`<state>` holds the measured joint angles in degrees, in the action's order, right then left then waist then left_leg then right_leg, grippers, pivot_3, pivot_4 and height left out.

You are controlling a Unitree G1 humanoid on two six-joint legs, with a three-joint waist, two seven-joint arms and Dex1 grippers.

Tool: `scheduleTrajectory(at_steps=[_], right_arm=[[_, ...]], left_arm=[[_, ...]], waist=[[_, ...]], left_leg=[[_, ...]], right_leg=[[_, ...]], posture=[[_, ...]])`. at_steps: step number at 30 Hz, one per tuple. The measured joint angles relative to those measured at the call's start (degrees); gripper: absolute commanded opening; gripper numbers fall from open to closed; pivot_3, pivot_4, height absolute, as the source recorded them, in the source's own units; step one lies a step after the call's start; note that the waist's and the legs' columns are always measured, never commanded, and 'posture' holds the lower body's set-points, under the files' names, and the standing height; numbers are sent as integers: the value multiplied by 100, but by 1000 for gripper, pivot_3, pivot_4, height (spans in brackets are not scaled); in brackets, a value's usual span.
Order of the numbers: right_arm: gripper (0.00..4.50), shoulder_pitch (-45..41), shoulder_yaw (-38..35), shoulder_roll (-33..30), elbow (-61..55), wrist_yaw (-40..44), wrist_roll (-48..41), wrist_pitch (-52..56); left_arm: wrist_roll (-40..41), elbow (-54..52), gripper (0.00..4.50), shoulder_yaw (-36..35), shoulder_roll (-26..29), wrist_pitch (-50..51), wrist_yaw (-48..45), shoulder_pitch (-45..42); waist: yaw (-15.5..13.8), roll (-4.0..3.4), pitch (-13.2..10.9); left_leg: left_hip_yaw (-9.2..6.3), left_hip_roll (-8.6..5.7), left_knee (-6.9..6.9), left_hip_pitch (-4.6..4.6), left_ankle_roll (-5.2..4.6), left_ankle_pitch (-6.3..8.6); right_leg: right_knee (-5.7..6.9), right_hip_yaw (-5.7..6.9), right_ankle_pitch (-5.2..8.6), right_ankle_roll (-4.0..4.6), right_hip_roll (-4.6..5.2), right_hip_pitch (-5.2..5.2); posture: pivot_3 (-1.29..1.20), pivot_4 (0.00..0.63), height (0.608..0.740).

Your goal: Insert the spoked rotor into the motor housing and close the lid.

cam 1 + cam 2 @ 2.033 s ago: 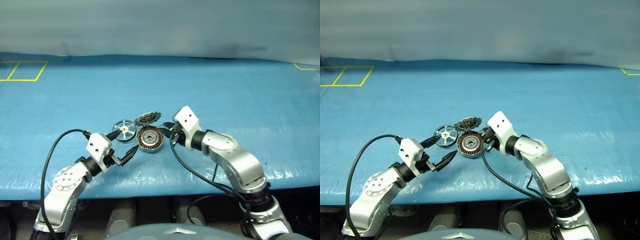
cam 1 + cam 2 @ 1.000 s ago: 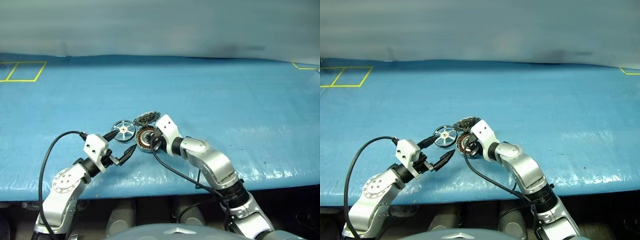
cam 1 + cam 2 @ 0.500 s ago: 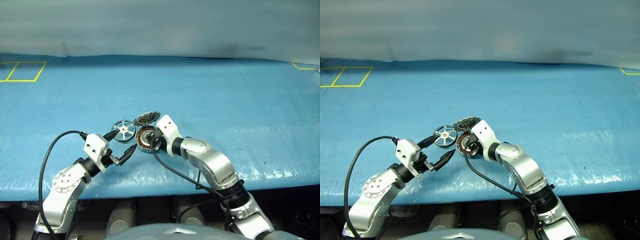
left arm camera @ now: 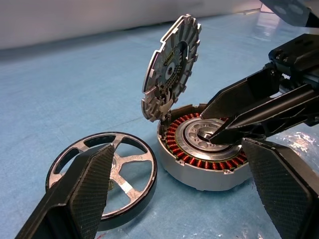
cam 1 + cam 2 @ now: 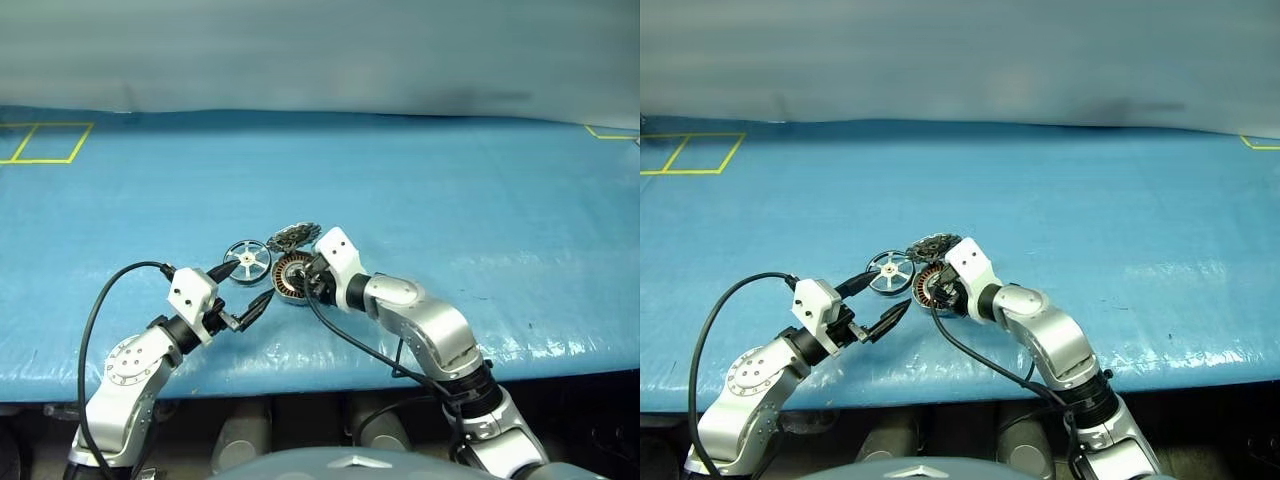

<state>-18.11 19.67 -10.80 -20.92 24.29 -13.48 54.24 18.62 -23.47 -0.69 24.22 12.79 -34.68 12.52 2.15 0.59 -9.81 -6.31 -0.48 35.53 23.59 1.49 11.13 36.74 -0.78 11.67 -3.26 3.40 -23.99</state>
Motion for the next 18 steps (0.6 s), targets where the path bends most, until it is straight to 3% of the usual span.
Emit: scheduleTrajectory(at_steps=[4, 18], right_arm=[[18, 1, 13, 73, -50, -72, -56, 71], [18, 41, 106, 76, -23, -279, -30, 127]], left_arm=[[0, 28, 4500, 4, -9, 0, -1, -1], [-2, 28, 4500, 4, -7, 0, 1, 2]], waist=[[-1, 0, 0], [0, 0, 0]], left_leg=[[0, 0, -1, 1, 0, 0], [0, 0, -1, 3, 0, 0]], right_leg=[[0, 0, 1, 1, 0, -1], [-1, 0, 1, 1, 0, -3]], posture=[[0, 150, 740], [0, 150, 740]])
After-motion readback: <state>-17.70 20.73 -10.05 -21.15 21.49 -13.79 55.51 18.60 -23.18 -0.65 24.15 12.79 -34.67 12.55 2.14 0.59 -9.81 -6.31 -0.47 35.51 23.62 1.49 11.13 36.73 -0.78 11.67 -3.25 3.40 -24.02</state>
